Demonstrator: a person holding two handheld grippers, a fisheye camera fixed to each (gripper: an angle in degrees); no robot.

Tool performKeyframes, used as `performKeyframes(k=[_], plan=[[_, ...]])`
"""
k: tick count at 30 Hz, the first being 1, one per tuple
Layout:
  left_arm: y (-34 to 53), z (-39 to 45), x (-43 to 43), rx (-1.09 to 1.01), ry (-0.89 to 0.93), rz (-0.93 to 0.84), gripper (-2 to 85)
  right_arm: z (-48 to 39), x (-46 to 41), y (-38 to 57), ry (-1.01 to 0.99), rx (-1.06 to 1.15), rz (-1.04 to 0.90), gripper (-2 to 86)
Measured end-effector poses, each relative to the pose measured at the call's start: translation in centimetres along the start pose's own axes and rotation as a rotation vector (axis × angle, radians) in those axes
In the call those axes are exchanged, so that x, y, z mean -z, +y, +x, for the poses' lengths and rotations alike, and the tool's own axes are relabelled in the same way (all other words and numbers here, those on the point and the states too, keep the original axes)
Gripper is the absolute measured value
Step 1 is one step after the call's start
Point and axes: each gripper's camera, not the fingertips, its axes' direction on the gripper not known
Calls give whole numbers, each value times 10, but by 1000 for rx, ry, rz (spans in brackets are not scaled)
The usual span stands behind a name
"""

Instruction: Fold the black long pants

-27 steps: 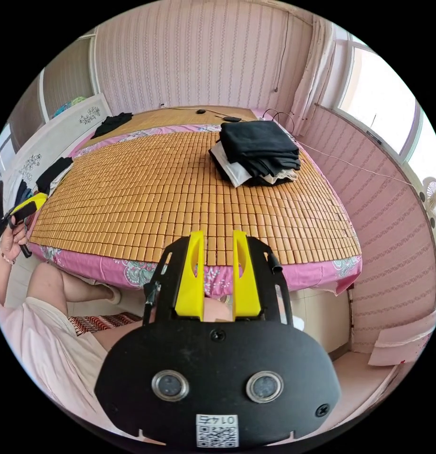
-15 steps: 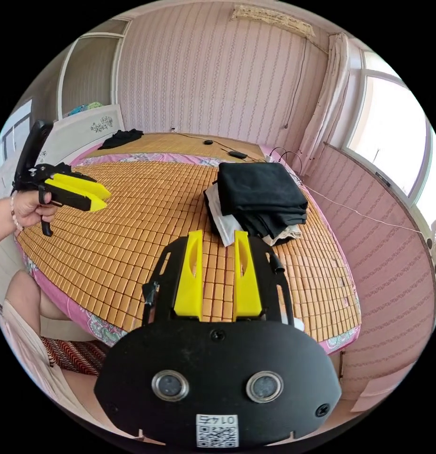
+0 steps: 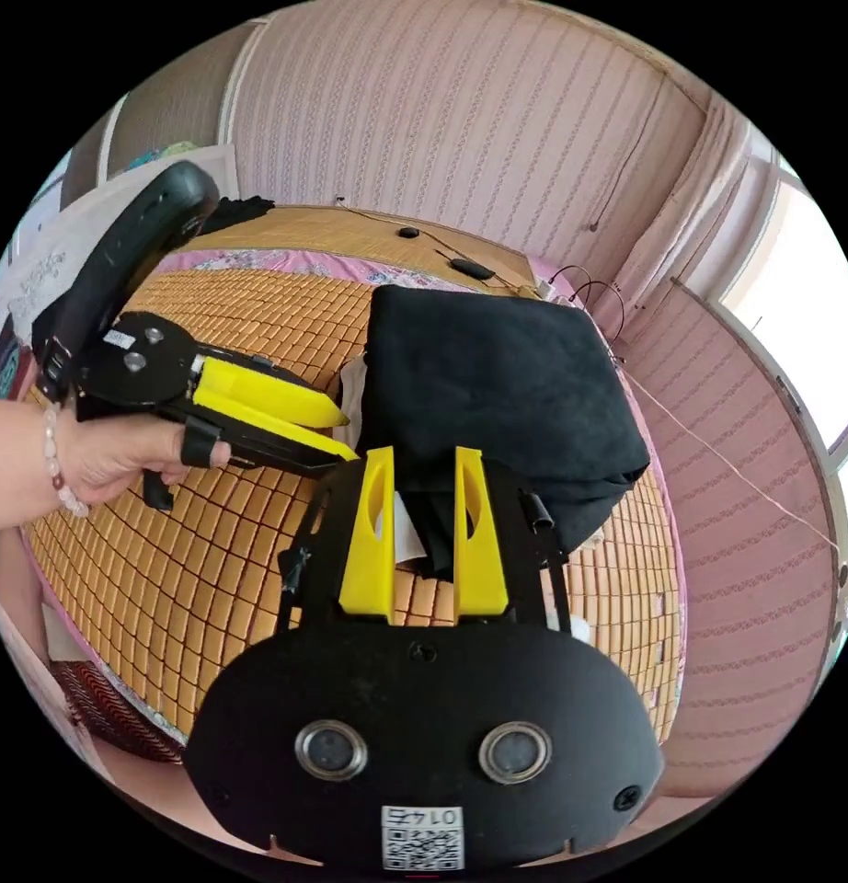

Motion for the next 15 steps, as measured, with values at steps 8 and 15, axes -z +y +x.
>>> performKeyframes(k=[8, 15], plan=[[-26, -17, -9, 149, 93, -16, -1, 102, 57, 16, -299, -199, 200, 2], [13, -31, 117, 127, 170, 246, -9, 132, 145, -10, -491, -214, 419, -2]])
